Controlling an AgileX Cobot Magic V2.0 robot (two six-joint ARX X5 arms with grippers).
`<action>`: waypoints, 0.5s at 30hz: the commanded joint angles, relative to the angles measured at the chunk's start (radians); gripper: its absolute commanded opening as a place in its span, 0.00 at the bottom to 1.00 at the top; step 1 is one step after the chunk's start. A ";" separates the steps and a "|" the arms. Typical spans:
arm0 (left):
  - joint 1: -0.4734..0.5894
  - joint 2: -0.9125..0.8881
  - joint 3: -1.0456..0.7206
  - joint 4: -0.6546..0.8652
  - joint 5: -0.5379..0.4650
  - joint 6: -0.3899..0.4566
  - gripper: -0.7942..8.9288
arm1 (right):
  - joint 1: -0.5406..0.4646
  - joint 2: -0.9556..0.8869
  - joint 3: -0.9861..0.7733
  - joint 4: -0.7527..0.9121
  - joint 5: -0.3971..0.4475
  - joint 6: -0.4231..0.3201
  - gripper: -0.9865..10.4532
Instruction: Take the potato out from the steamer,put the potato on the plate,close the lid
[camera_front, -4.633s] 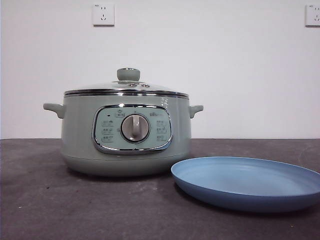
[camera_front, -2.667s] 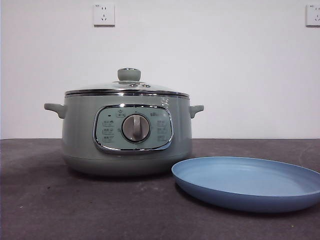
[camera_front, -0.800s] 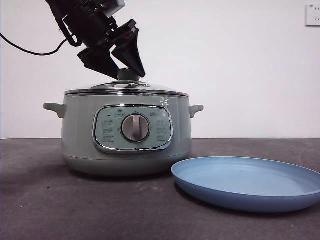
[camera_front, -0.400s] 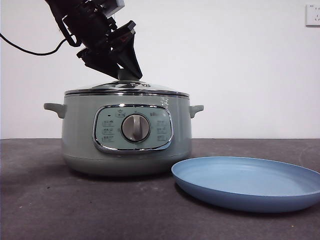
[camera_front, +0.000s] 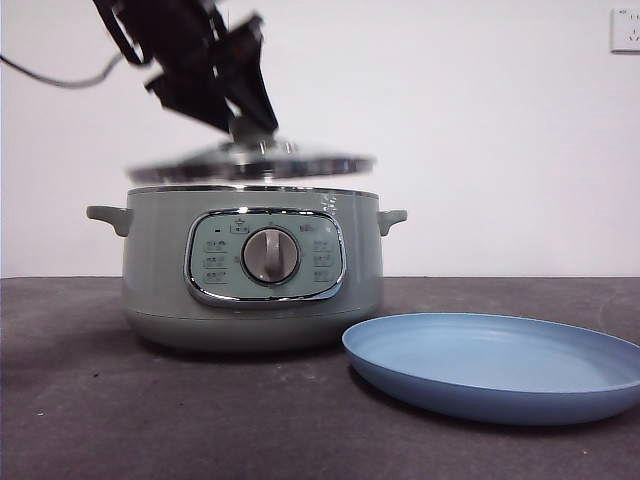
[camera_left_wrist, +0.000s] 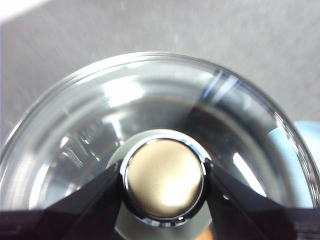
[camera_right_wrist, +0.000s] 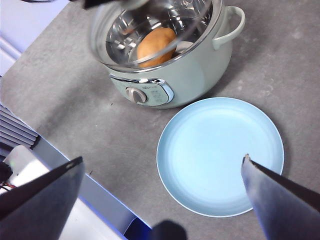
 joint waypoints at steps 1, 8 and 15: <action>0.007 -0.090 0.004 0.025 0.011 -0.008 0.07 | 0.003 0.021 0.003 0.024 0.000 0.034 0.64; 0.048 -0.293 0.004 -0.103 -0.023 -0.029 0.07 | 0.080 0.115 0.013 0.191 -0.004 0.150 0.63; 0.096 -0.502 0.004 -0.288 -0.074 -0.048 0.07 | 0.230 0.318 0.100 0.343 0.015 0.243 0.63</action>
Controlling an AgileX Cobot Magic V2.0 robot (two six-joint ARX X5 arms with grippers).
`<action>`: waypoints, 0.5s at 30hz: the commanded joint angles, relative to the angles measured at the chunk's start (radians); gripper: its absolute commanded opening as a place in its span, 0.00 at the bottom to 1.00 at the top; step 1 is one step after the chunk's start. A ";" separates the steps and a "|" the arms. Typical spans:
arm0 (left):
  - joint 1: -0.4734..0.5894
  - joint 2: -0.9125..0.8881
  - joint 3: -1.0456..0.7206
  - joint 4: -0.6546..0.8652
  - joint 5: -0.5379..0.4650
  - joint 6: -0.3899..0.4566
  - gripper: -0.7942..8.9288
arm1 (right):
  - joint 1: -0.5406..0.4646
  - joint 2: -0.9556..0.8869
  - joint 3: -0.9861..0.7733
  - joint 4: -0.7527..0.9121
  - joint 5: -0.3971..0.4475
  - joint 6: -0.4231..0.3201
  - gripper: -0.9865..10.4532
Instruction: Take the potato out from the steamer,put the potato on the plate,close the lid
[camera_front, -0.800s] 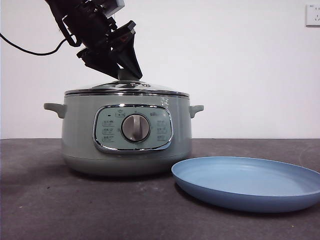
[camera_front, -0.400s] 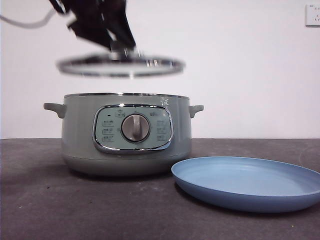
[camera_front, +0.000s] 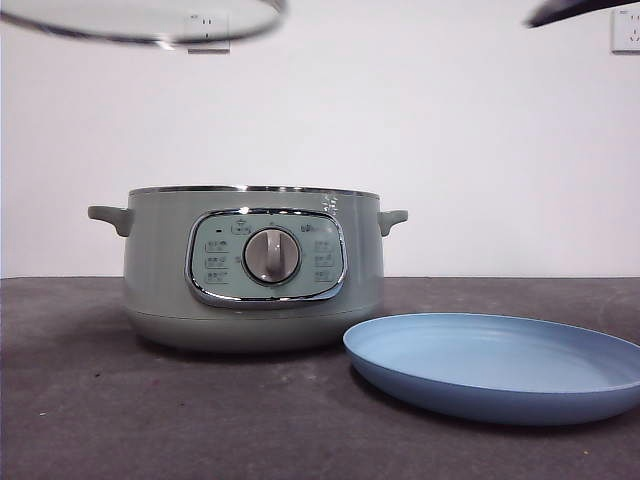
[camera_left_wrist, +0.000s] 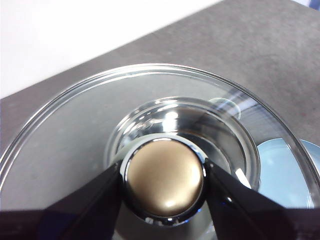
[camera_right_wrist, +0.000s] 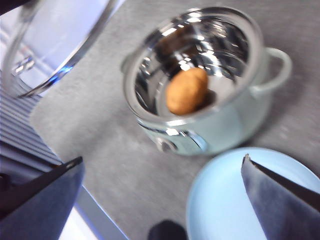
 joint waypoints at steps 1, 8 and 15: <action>0.019 -0.095 0.004 -0.031 0.002 -0.015 0.07 | 0.064 0.106 0.061 0.029 0.030 0.045 0.63; 0.035 -0.257 0.004 -0.199 -0.066 -0.042 0.07 | 0.210 0.423 0.322 0.027 0.134 0.044 0.63; 0.036 -0.368 0.004 -0.293 -0.115 -0.067 0.07 | 0.299 0.743 0.610 0.005 0.278 0.045 0.63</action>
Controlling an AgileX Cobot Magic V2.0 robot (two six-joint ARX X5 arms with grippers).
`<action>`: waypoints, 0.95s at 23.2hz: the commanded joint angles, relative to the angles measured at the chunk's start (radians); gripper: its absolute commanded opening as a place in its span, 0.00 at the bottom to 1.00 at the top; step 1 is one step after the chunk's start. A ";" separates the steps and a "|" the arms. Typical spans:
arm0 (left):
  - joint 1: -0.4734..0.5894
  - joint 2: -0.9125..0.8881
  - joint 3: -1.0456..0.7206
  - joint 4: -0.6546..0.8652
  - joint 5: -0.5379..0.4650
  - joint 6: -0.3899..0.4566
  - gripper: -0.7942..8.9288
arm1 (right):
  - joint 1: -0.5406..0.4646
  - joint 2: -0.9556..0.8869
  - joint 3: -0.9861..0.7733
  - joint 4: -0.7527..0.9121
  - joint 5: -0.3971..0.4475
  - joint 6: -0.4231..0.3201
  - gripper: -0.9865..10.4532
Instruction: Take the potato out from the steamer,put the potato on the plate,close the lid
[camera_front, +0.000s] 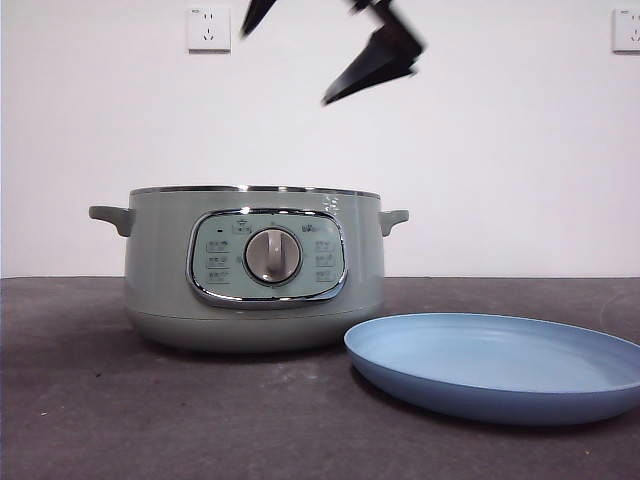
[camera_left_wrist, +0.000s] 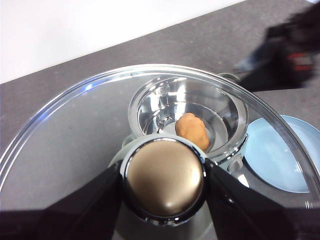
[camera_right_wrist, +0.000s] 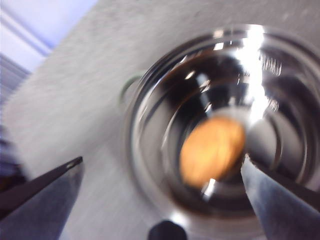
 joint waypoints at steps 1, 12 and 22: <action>0.002 -0.051 0.004 0.005 -0.021 -0.017 0.07 | 0.027 0.132 0.092 -0.002 0.068 0.006 0.63; 0.002 -0.098 0.004 -0.054 -0.021 -0.016 0.07 | 0.086 0.386 0.141 0.051 0.276 0.007 0.63; 0.002 -0.098 0.004 -0.053 -0.020 -0.012 0.07 | 0.088 0.428 0.141 0.045 0.276 0.024 0.29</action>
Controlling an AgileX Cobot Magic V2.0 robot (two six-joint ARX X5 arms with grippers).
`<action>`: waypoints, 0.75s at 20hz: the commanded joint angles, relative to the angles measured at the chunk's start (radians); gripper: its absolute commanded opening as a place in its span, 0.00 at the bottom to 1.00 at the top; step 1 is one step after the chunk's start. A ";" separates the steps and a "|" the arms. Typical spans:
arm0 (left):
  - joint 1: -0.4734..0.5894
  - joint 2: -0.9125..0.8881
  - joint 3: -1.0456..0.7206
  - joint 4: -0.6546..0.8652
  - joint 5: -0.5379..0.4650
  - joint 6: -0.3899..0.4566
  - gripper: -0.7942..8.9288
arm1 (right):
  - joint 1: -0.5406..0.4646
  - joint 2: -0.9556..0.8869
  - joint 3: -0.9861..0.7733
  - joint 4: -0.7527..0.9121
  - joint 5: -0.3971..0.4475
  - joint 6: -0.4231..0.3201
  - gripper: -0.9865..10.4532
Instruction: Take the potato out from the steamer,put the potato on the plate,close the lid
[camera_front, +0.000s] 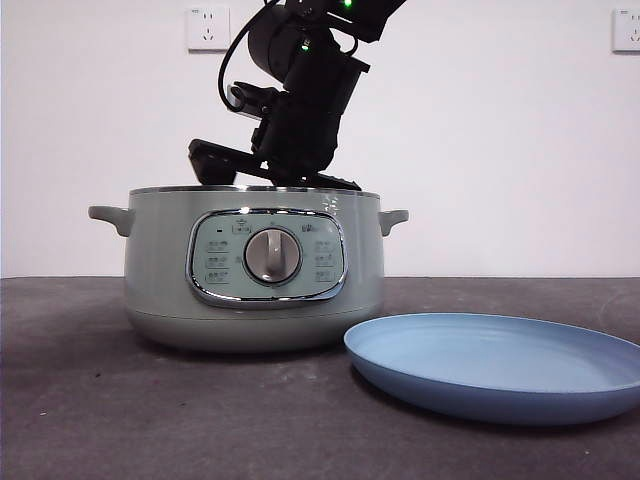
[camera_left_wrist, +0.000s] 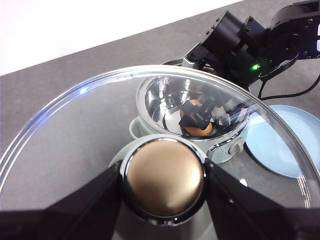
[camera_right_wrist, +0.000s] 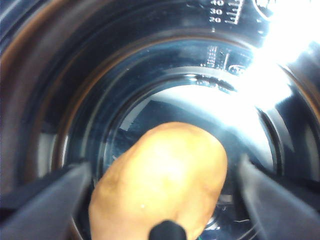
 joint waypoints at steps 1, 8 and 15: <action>0.002 -0.011 0.004 0.043 0.006 -0.002 0.07 | 0.003 0.018 0.004 -0.003 -0.003 0.010 0.20; 0.002 -0.006 0.004 0.067 0.013 -0.002 0.07 | 0.002 -0.155 0.004 -0.018 -0.016 -0.044 0.07; -0.002 0.100 0.004 0.165 0.143 -0.002 0.07 | -0.041 -0.564 -0.002 -0.416 0.084 -0.159 0.07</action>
